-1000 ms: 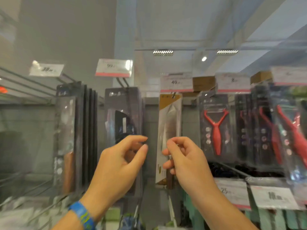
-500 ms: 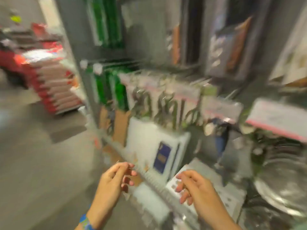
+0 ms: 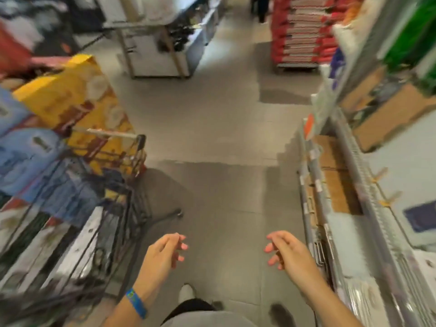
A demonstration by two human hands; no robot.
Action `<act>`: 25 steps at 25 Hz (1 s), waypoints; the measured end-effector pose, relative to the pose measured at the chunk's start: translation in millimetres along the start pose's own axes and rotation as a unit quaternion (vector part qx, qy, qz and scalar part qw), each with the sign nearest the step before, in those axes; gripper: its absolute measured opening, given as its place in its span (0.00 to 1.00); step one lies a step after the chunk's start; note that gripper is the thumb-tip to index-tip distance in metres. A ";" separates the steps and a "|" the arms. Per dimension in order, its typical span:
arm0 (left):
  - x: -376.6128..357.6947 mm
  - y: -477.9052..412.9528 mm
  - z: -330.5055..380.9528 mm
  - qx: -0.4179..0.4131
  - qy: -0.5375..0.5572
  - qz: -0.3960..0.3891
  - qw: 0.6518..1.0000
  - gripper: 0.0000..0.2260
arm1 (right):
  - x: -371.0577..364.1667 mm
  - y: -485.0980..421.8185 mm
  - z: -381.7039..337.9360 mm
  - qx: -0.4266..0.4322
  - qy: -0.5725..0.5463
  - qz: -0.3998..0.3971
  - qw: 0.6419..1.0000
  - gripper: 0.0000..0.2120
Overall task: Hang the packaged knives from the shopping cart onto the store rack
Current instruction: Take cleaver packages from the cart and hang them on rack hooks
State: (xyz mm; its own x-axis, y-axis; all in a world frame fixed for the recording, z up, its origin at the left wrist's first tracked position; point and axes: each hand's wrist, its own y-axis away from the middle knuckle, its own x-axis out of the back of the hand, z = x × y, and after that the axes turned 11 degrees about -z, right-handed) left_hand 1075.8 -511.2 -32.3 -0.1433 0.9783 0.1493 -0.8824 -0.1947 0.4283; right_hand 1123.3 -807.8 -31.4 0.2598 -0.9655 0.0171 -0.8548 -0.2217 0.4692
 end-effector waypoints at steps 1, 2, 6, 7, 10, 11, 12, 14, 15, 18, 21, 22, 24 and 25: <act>14.3 5.3 -12.6 0.013 0.021 0.020 0.999 0.12 | -17.7 -7.7 0.6 -0.007 0.016 -0.015 1.000 0.08; 31.9 11.2 -24.9 0.026 0.045 0.044 0.998 0.12 | -40.3 -17.1 -0.8 -0.017 0.035 -0.034 0.999 0.09; 118.4 27.1 -63.9 0.060 0.110 0.101 0.987 0.14 | -146.8 -50.2 -14.1 -0.012 0.083 -0.119 0.989 0.09; 151.0 28.2 -69.8 0.057 0.128 0.121 0.983 0.14 | -182.0 -60.2 -20.8 -0.006 0.095 -0.143 0.985 0.09; 241.3 30.0 -77.9 0.024 0.178 0.191 0.965 0.14 | -276.0 -83.4 -45.5 0.012 0.131 -0.209 0.969 0.09; 266.7 31.5 -80.5 0.014 0.191 0.211 0.959 0.14 | -304.3 -90.4 -53.6 0.019 0.144 -0.229 0.962 0.09; 291.3 35.0 -86.3 0.009 0.200 0.228 0.953 0.14 | -334.5 -97.7 -60.1 0.022 0.158 -0.247 0.956 0.09; 323.2 44.7 -100.9 0.018 0.211 0.248 0.945 0.14 | -379.8 -105.6 -68.7 0.021 0.186 -0.270 0.945 0.10; 333.0 50.9 -111.4 0.027 0.223 0.259 0.939 0.14 | -398.0 -108.2 -70.2 0.018 0.201 -0.286 0.937 0.10; 345.9 63.3 -148.0 0.060 0.266 0.297 0.915 0.13 | -439.6 -120.9 -69.2 -0.005 0.248 -0.332 0.910 0.10; 346.8 66.3 -178.9 0.088 0.301 0.346 0.885 0.12 | -466.5 -146.2 -66.2 -0.023 0.296 -0.346 0.890 0.08; 347.6 66.7 -187.6 0.093 0.312 0.357 0.875 0.12 | -475.7 -156.4 -64.2 -0.023 0.312 -0.352 0.882 0.08; 352.3 62.4 -197.1 0.103 0.332 0.375 0.859 0.13 | -491.9 -176.7 -62.9 -0.023 0.334 -0.369 0.867 0.08; 355.4 58.0 -199.6 0.110 0.341 0.384 0.851 0.13 | -499.5 -187.7 -63.5 -0.027 0.342 -0.378 0.860 0.08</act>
State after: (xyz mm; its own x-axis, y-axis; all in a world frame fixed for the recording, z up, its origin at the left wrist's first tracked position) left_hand 884.2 -160.7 -132.2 -0.9330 0.3550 -0.0594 -0.3165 -0.7306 0.6050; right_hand 1182.5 -275.2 -71.9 0.9515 -0.2371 0.1958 -0.3075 -0.7258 0.6153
